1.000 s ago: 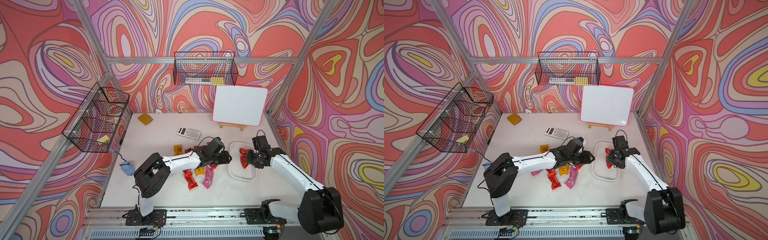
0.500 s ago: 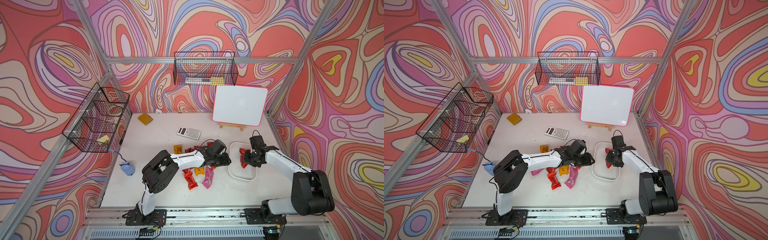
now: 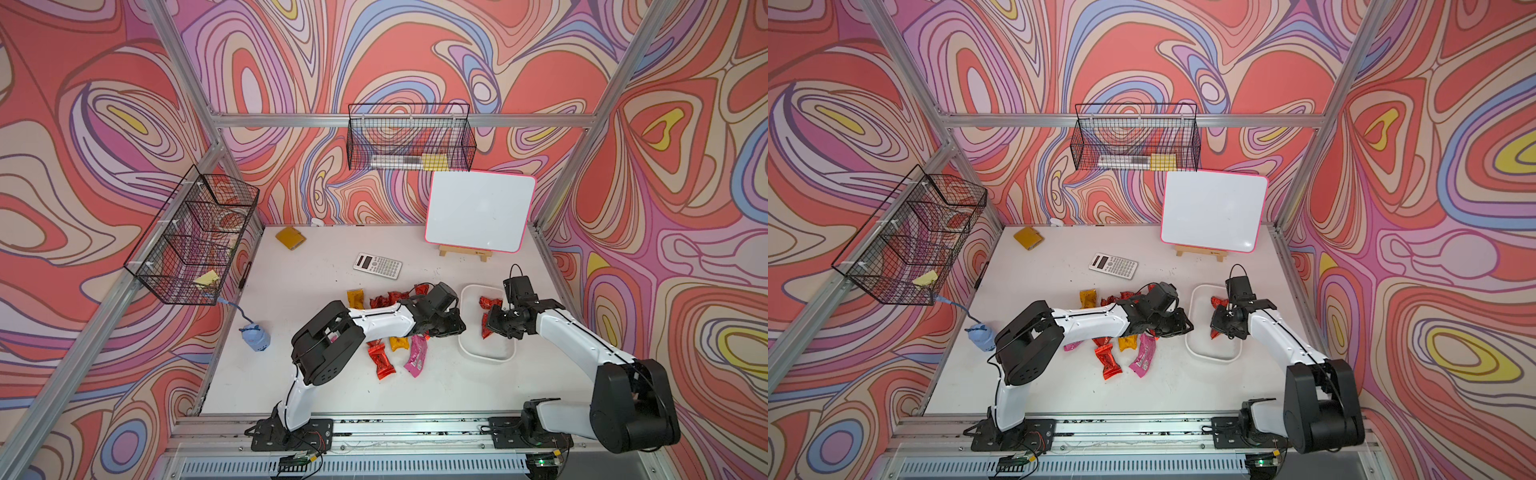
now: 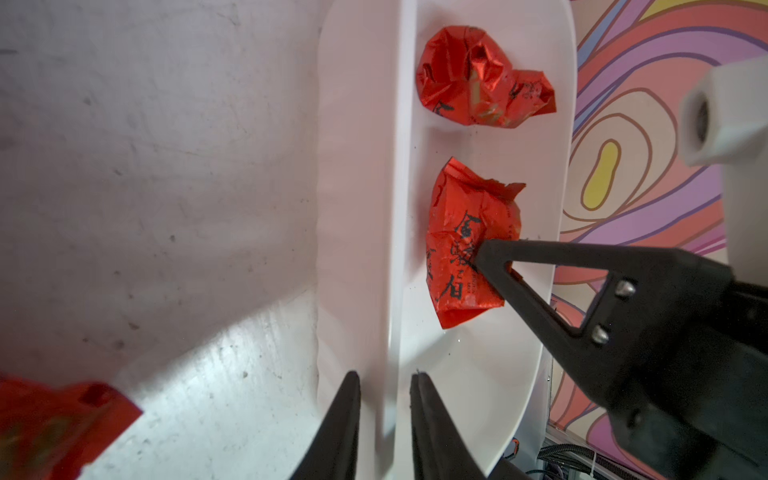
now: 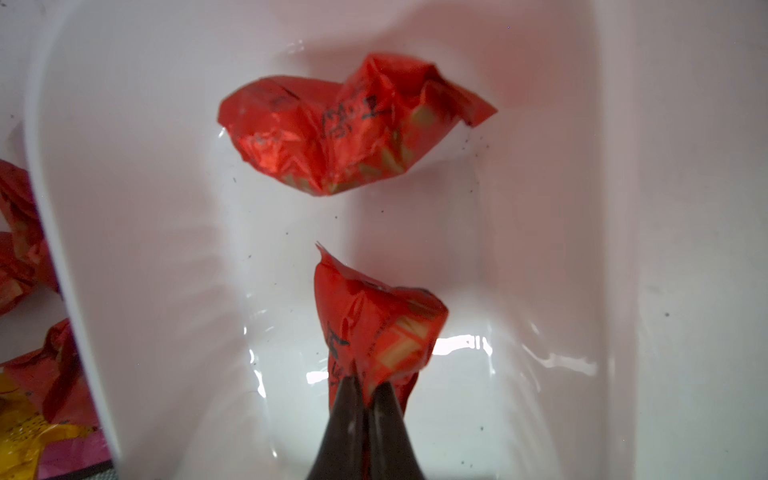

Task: Take the tea bags out of the storage box
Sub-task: Pick up the tea bag from the storage box, then place the tea bag at the center of the board.

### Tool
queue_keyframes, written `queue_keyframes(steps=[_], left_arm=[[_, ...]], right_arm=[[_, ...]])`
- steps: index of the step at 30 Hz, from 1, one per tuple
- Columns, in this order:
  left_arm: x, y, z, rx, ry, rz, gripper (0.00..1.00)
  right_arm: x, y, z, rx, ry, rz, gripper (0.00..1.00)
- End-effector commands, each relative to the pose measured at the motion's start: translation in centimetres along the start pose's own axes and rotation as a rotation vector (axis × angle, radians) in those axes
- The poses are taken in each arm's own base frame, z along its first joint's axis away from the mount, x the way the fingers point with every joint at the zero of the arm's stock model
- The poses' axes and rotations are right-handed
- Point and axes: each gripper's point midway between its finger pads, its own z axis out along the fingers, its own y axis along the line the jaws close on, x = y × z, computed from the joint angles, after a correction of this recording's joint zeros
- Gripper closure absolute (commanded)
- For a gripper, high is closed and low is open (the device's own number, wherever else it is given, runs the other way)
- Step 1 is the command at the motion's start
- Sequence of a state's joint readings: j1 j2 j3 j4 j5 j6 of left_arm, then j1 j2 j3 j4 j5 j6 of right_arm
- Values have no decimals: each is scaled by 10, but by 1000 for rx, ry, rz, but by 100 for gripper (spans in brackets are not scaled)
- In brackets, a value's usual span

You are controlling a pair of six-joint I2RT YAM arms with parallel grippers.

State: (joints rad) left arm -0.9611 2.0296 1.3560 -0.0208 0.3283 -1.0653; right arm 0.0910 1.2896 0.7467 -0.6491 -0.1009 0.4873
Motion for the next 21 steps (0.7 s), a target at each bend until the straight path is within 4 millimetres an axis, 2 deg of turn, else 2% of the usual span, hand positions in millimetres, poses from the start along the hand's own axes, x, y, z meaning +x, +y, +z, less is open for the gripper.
queue_keyframes(steps=[1, 6, 11, 14, 17, 19, 21], left_arm=[[3, -6, 9, -3, -11, -22, 78], [15, -8, 17, -8, -5, -64, 81], [10, -11, 9, -16, -49, -72, 71], [-4, -16, -11, -24, -138, -43, 62], [-20, -20, -40, -36, -255, -8, 54], [-32, -18, -62, -50, -339, 0, 49], [-40, -8, -82, -78, -412, -13, 47]], right_arm=[[12, 1, -14, -31, 17, 7, 96], [9, 5, -42, -54, -32, 26, 96], [0, 11, -61, -68, -70, 31, 97], [-7, 21, -70, -105, -86, 13, 97], [-16, 37, -75, -148, -93, -18, 98], [-21, 54, -77, -159, -100, -67, 98], [-22, 73, -75, -155, -95, -127, 98]])
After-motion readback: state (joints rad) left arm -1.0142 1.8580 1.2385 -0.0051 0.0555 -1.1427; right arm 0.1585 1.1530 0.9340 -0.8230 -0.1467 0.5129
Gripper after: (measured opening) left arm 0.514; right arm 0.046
